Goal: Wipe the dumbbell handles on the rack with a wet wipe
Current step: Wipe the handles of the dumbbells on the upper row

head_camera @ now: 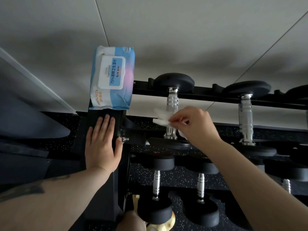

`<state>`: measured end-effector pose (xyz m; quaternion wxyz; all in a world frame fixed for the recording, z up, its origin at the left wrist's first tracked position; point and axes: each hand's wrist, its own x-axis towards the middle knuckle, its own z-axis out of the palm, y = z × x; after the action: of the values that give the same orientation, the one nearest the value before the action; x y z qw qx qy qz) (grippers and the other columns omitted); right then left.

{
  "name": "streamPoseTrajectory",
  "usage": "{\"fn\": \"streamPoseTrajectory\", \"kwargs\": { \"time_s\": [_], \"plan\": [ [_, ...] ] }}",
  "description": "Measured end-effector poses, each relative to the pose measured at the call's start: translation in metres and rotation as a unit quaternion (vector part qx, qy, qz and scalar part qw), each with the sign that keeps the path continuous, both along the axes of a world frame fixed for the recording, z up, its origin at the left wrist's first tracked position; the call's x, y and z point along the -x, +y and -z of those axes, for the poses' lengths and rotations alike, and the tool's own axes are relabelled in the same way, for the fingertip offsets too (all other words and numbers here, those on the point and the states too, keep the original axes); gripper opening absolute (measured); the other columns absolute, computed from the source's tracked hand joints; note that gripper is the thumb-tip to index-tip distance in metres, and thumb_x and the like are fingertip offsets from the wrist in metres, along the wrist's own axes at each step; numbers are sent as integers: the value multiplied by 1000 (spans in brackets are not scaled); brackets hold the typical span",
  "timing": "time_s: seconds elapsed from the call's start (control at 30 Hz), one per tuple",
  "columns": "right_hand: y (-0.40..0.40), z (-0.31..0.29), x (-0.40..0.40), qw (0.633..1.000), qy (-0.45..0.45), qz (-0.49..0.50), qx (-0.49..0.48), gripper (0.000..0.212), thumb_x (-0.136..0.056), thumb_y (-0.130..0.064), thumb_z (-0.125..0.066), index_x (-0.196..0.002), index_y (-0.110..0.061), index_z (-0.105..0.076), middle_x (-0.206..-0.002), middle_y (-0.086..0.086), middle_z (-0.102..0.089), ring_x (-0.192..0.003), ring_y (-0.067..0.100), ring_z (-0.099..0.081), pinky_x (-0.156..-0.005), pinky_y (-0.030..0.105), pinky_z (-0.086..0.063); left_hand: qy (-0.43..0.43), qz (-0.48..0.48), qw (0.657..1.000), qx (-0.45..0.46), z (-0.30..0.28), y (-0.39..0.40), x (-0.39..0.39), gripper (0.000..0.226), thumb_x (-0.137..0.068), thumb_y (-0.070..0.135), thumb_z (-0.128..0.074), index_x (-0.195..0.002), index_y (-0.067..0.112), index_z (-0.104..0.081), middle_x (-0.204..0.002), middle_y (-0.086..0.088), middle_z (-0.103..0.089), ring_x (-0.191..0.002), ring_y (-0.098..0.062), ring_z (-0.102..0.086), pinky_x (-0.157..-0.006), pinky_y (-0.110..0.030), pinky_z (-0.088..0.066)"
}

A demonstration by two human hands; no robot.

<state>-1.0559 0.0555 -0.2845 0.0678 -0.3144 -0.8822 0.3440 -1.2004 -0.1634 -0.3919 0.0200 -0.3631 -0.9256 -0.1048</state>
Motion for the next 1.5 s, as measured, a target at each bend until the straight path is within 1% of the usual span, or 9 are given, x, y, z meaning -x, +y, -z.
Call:
{"fn": "streamPoseTrajectory", "kwargs": {
  "time_s": [0.13,0.5,0.63,0.73,0.9,1.0,1.2,1.4,1.5],
  "plan": [
    [0,2,-10,991,-83,-91,56,15,-82,-26,-69,-82,-41,-67,-87,-21,-61,-81,-6,-57,-75,9,-42,2,0,1000,1,0,1,0,62,-90,38,-31,-146,13,-34,-156,-4,-28,-145,-21,-21,-116,-46,-19],
    [-3,2,-12,991,-44,-48,117,12,-79,-22,-73,-79,-34,-71,-79,-17,-68,-75,-6,-60,-69,5,-45,2,2,1000,-11,1,0,0,62,-90,38,-31,-146,12,-34,-156,-5,-28,-145,-21,-21,-116,-46,-19],
    [6,16,-26,978,-87,44,185,16,-84,-14,-66,-77,-29,-64,-77,-12,-66,-71,2,-60,-66,18,-45,4,2,1000,-5,1,0,0,62,-90,38,-30,-146,12,-34,-156,-5,-27,-145,-22,-21,-117,-46,-19],
    [-1,22,-13,959,-111,48,256,30,-89,-8,-55,-117,-20,-54,-95,2,-67,-84,22,-65,-76,40,-52,7,4,1000,-7,0,1,-1,61,-90,38,-30,-146,13,-35,-155,-5,-28,-145,-22,-22,-116,-45,-18],
    [-1,21,-22,910,-52,134,388,35,-86,-10,-61,-119,-19,-54,-96,5,-70,-85,24,-68,-85,40,-53,9,4,1000,-9,0,0,-1,61,-90,37,-31,-146,13,-36,-155,-5,-28,-144,-23,-22,-116,-46,-18],
    [1,17,-27,921,-62,131,362,35,-85,-16,-65,-118,-23,-54,-97,2,-70,-88,20,-68,-84,37,-54,10,3,1000,-6,0,1,-1,61,-90,38,-31,-146,13,-35,-155,-5,-28,-145,-22,-22,-117,-45,-18],
    [5,18,-4,882,-72,135,446,54,-86,3,-50,-135,-19,-46,-116,16,-61,-104,35,-61,-94,49,-49,8,3,1000,-2,0,0,-1,61,-90,38,-30,-146,13,-35,-155,-5,-28,-145,-22,-21,-116,-46,-18],
    [-12,-2,-26,979,-34,145,138,20,-71,-28,-80,-86,-30,-66,-76,-11,-70,-70,7,-66,-65,27,-54,7,3,1000,-4,0,1,-1,61,-90,38,-31,-146,13,-36,-155,-5,-29,-144,-23,-22,-116,-46,-19],
    [-19,-3,-7,996,-43,73,-12,17,-71,-39,-78,-84,-32,-70,-83,-16,-68,-76,7,-64,-66,25,-52,4,5,1000,-9,0,0,0,61,-90,38,-31,-146,13,-36,-155,-5,-29,-144,-23,-22,-116,-46,-19]
  ]
}}
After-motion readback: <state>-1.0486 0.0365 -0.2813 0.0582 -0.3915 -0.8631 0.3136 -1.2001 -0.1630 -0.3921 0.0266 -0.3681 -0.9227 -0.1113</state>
